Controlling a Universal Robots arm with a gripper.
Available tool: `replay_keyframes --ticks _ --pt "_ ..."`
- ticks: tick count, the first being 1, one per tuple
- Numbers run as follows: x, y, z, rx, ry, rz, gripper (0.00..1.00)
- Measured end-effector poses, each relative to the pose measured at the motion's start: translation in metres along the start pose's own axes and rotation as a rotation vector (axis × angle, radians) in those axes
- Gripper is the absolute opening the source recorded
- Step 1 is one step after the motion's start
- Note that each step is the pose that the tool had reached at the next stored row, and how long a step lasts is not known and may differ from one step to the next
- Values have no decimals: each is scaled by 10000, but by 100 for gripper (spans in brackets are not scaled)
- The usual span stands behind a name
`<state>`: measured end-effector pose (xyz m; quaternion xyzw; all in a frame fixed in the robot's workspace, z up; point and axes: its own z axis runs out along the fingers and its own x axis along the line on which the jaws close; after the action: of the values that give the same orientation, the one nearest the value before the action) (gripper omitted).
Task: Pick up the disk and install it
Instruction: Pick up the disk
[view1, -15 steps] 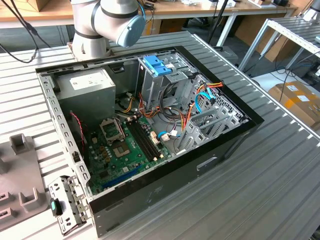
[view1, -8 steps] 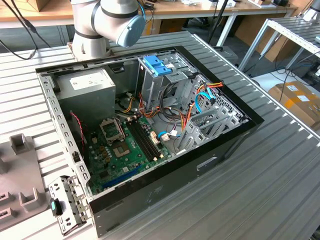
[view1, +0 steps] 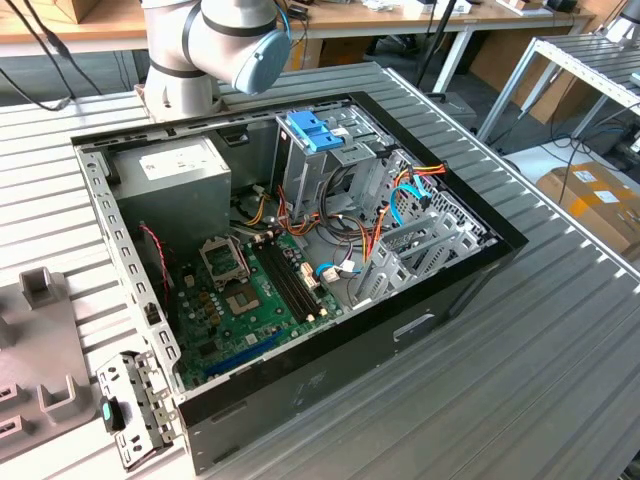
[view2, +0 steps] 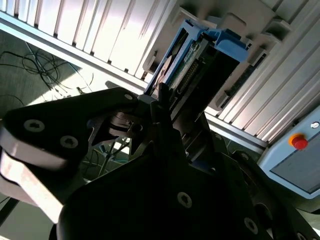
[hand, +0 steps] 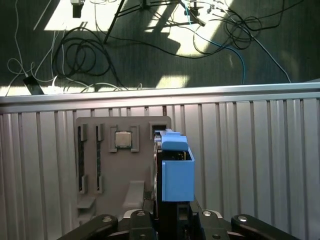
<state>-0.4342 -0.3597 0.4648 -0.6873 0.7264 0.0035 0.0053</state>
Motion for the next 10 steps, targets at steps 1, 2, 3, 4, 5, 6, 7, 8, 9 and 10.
replay_keyframes --ticks 1,2,3,4,5,6,7,8,9,10 --pt "0 0 -21 0 0 0 35" --pt "0 0 -37 0 0 0 35" --pt "-1 0 -59 0 0 0 35" --pt "-1 0 -82 0 0 0 35" --pt "-1 0 -116 1 0 0 35" --pt "-2 0 -146 0 0 0 35" --pt "-3 -1 -196 1 -1 0 35" --pt "-4 -1 -240 7 -1 -1 35" --pt "-4 -1 -283 14 -1 0 35" --pt "-6 -1 -339 23 -4 0 35"
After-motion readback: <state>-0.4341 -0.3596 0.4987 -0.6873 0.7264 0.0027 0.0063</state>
